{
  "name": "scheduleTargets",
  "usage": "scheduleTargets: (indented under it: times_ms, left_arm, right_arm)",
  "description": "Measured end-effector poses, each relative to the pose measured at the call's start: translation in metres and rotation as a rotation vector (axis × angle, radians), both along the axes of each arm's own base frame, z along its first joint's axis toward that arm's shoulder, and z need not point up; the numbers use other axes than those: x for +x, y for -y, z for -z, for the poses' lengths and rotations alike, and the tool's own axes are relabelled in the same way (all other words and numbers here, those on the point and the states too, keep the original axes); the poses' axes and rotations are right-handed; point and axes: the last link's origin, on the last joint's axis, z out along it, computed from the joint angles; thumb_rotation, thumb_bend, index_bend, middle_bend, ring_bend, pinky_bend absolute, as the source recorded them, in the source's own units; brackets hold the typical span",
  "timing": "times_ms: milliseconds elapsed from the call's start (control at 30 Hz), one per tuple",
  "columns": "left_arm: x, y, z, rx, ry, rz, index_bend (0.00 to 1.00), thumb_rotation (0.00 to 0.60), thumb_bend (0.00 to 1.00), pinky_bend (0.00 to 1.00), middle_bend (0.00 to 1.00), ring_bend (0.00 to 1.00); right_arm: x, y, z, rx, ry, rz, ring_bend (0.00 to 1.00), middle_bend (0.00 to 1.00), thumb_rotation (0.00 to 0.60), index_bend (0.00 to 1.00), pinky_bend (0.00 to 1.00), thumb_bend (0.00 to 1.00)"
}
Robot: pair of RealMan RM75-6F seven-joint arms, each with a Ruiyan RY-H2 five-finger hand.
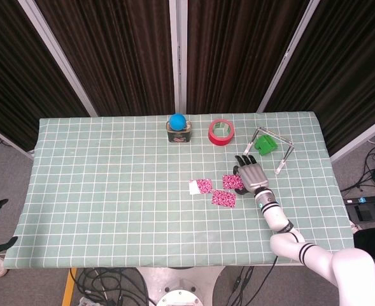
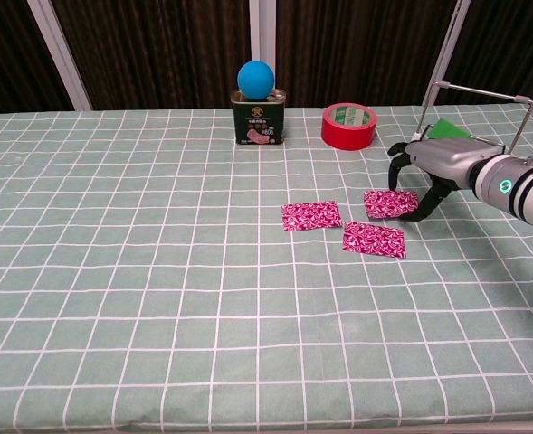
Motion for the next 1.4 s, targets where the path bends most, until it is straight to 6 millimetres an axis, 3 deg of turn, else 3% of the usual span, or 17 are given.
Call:
scheduleTargets:
  times_ms: [133,333,567,767,1067,1400]
  left_arm:
    - [0.0,0.0,0.0,0.001,0.003,0.003,0.23,0.6,0.08,0.15,0.16,0.11]
    - [0.0,0.0,0.0,0.004,0.007,0.006,0.23,0.6,0.08,0.15,0.16,0.11]
    - [-0.002,0.002,-0.001,0.007,0.009,0.002,0.23,0.6,0.08,0.15,0.16,0.11]
    - [-0.002,0.002,0.0,0.007,0.012,0.005,0.23,0.6,0.08,0.15,0.16,0.11]
    - [-0.004,0.002,0.0,0.009,0.016,0.006,0.23,0.6,0.08,0.15,0.16,0.11]
    - [-0.005,0.002,-0.001,0.01,0.017,0.003,0.23,0.6,0.08,0.15,0.16,0.11]
  right_arm:
    - [0.005,0.0,-0.007,-0.01,0.018,-0.013,0.0,0.04,0.517,0.39,0.0,0.14]
    - [0.029,-0.002,-0.01,0.006,0.068,-0.052,0.0,0.04,0.513,0.39,0.0,0.14]
    - [0.072,-0.003,0.011,0.077,0.1,-0.094,0.0,0.04,0.512,0.38,0.0,0.14]
    - [0.091,-0.005,0.033,0.113,0.088,-0.087,0.0,0.04,0.514,0.37,0.0,0.14]
    - [0.102,-0.007,0.053,0.128,0.07,-0.055,0.0,0.04,0.515,0.36,0.0,0.14]
    - [0.104,-0.006,0.059,0.121,0.035,-0.056,0.0,0.04,0.511,0.35,0.0,0.14]
